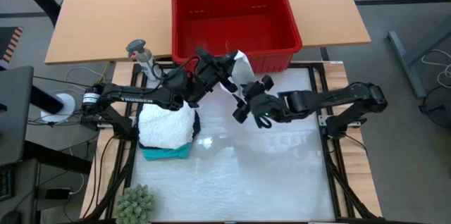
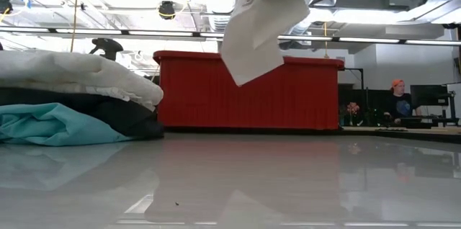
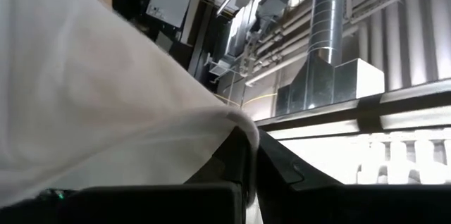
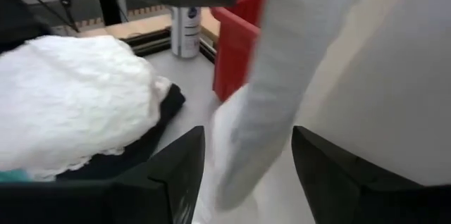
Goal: Fold laundry
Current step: Fold the white shorts
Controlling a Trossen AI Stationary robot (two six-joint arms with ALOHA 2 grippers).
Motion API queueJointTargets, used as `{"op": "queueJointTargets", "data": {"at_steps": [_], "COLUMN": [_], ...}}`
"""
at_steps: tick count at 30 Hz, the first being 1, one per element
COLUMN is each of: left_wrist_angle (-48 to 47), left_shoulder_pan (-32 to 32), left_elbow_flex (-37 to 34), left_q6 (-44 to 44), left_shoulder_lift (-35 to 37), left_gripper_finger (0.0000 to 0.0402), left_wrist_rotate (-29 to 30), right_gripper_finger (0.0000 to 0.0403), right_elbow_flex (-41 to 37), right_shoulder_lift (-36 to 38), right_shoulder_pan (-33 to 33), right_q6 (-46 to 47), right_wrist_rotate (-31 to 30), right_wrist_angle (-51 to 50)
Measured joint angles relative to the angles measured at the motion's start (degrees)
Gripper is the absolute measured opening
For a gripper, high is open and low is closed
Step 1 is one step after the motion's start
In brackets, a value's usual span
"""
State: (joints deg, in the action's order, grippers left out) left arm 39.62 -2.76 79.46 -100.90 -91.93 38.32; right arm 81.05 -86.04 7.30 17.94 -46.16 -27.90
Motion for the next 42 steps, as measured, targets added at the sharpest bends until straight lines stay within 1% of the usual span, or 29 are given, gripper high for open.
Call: {"op": "queueJointTargets", "data": {"at_steps": [3,5,7,8,10,11,12,14,16,19,23,26,28,29,32,35,36,39,42], "left_wrist_angle": [0.1,0.5,1.2,1.3,1.3,1.3,1.3,1.3,1.4,1.6,-0.1,-4.1,-8.7,-11.5,-17.8,-20.9,-21.2,-17.5,-12.3], "left_shoulder_pan": [0.0,0.0,0.0,0.0,0.0,0.0,0.0,-0.1,-0.5,-1.7,-3.4,-4.9,-5.4,-5.5,-5.6,-5.6,-5.6,-5.5,-5.5], "left_elbow_flex": [0.0,0.0,0.0,0.0,0.0,0.0,0.0,0.0,0.0,0.0,0.0,0.0,0.0,0.0,0.0,0.0,0.0,0.0,0.0], "left_q6": [3.0,3.6,2.6,1.7,-0.1,-1.1,-1.9,-3.4,-5.0,-5.2,0.7,4.6,4.7,4.7,6.8,11.0,12.9,19.9,21.1], "left_shoulder_lift": [0.0,0.0,0.0,0.0,0.0,0.0,0.0,0.0,0.0,0.0,0.0,0.0,0.0,0.0,0.0,0.0,0.0,-0.1,-0.1], "left_gripper_finger": [0.0,0.0,0.0,0.0,0.0,0.0,0.0,0.0,0.0,0.0,0.0,0.0,0.0,0.0,0.0,0.0,0.0001,0.0013,0.0042], "left_wrist_rotate": [0.1,0.1,0.1,-0.1,-1.4,-2.7,-4.1,-7.8,-13.5,-24.5,-40.3,-52.1,-57.2,-58.5,-58.5,-56.9,-55.5,-50.1,-47.4], "right_gripper_finger": [0.0232,0.0211,0.0166,0.0132,0.0051,0.003,0.0024,0.0023,0.0023,0.0023,0.0023,0.0023,0.0023,0.0023,0.0023,0.0023,0.0023,0.0023,0.0023], "right_elbow_flex": [0.0,0.0,0.0,0.0,0.0,0.0,0.0,0.0,0.0,0.0,0.0,0.0,0.0,0.0,0.0,0.0,0.0,0.0,0.0], "right_shoulder_lift": [-0.7,-0.7,-0.2,0.2,0.8,1.1,1.4,2.2,3.5,5.9,8.6,10.0,10.4,10.4,10.3,9.9,9.8,9.8,9.8], "right_shoulder_pan": [-0.9,-1.1,-1.0,-0.8,-0.2,0.2,0.6,1.7,3.1,5.7,9.6,12.4,14.2,15.3,18.2,20.0,20.5,21.3,21.3], "right_q6": [0.0,0.0,-0.3,-0.9,-2.0,-3.2,-3.8,-3.2,-2.1,1.9,9.2,14.8,18.0,19.4,22.0,24.7,25.7,27.5,27.7], "right_wrist_rotate": [-1.1,-2.3,-3.2,-3.1,-2.9,-2.3,-2.0,-1.6,-0.1,1.4,4.6,7.9,10.1,10.7,10.9,11.0,11.0,10.5,10.2], "right_wrist_angle": [0.0,1.1,1.4,1.4,1.3,1.1,1.0,0.1,-2.0,-7.4,-15.2,-18.9,-20.0,-20.4,-20.7,-22.9,-23.9,-25.2,-25.0]}}
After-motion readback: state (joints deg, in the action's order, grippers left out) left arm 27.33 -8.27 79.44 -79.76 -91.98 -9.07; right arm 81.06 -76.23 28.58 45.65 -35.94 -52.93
